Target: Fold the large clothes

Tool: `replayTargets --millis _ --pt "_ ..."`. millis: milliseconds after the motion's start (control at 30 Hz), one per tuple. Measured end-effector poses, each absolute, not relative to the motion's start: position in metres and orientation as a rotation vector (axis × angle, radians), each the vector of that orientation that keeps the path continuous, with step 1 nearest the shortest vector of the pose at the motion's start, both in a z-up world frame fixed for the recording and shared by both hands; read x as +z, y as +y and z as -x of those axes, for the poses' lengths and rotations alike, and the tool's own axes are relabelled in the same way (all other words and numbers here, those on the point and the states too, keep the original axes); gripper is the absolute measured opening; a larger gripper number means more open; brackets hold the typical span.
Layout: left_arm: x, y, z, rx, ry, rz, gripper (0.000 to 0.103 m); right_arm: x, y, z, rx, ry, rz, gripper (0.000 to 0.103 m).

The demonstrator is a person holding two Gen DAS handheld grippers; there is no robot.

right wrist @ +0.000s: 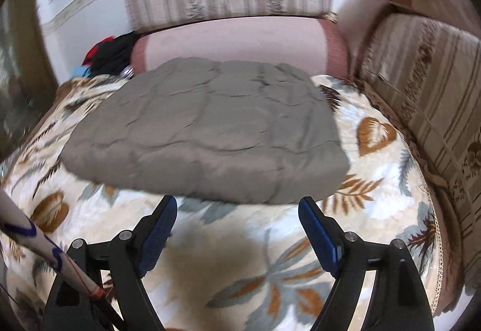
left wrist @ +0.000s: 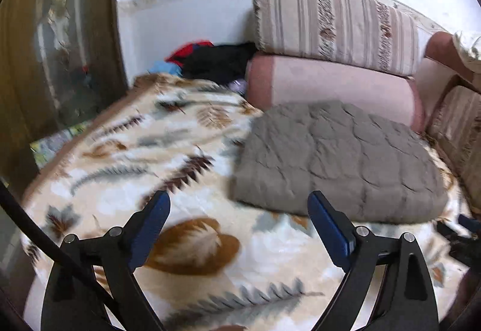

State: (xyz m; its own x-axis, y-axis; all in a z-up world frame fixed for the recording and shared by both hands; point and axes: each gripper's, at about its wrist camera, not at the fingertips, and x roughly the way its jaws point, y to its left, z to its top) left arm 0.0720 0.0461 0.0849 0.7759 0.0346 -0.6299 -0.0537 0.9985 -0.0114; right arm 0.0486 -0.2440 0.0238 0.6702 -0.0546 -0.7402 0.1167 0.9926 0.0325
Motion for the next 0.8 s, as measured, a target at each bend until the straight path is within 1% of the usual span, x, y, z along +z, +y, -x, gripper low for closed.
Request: replayTargets --millis 233,467,800 --pt "0.053 0.021 -0.063 -0.026 0.803 0.043 0.092 0.014 -0.206 -0.034 -0.068 0.861 -0.025 0.088" --pt "0.036 0.003 -0.056 -0.087 0.871 0.042 0.092 0.007 -0.203 -0.028 -0.111 0.875 0.021 0.089" --pt "0.027 -0.006 -0.053 -0.072 0.896 -0.003 0.092 -0.006 -0.204 -0.028 -0.143 0.915 0.026 0.091"
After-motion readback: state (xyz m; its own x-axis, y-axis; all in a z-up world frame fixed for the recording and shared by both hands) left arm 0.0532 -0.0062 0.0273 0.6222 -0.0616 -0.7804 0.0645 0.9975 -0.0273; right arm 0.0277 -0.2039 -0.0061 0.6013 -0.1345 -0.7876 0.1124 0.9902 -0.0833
